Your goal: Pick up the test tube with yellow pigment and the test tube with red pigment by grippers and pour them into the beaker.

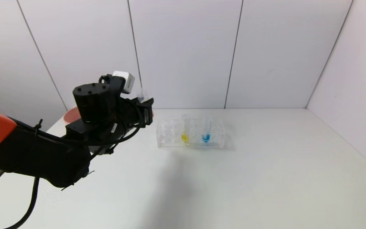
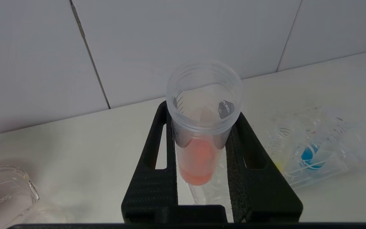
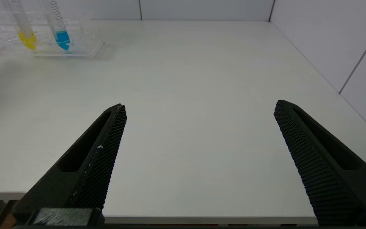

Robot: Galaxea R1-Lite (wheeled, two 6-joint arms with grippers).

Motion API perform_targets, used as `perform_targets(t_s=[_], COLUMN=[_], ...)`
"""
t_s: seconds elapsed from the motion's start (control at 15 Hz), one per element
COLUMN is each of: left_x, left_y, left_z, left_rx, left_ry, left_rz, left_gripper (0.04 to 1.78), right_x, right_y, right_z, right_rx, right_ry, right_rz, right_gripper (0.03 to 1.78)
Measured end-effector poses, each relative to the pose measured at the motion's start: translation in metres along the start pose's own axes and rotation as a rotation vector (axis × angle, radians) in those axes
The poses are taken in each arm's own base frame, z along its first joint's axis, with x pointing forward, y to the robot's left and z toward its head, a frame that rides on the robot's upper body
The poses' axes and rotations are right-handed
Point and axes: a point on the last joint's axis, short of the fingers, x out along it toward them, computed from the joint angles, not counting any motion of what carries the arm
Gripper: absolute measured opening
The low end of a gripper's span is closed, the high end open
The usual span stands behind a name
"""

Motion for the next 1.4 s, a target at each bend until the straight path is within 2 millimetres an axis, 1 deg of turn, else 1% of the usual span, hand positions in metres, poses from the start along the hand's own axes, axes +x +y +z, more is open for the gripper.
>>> perform_targets(t_s=[0.27, 0.53, 0.73, 0.93, 1.4], left_x=[-0.011, -0.017, -0.019, -0.02, -0.025], left_y=[0.017, 0.035, 0.056, 0.079, 0.117], left_z=[0.021, 0.041, 0.05, 0.053, 0.05], left_rx=[0.004, 0.005, 0.007, 0.011, 0.021], left_ry=[-0.015, -0.025, -0.046, -0.037, -0.013], left_rz=[0.049, 0.101, 0.16, 0.23, 0.349], left_gripper=[0.45, 0.45, 0.45, 0.45, 0.45], right_x=[0.0, 0.0, 0.0, 0.0, 0.0], right_y=[0.0, 0.0, 0.0, 0.0, 0.0], right_z=[0.0, 0.0, 0.0, 0.0, 0.0], right_rx=[0.0, 0.0, 0.0, 0.0, 0.001], right_ry=[0.0, 0.0, 0.0, 0.0, 0.0], right_rz=[0.0, 0.0, 0.0, 0.0, 0.001], right_gripper=[1.7, 1.7, 1.7, 1.7, 1.7])
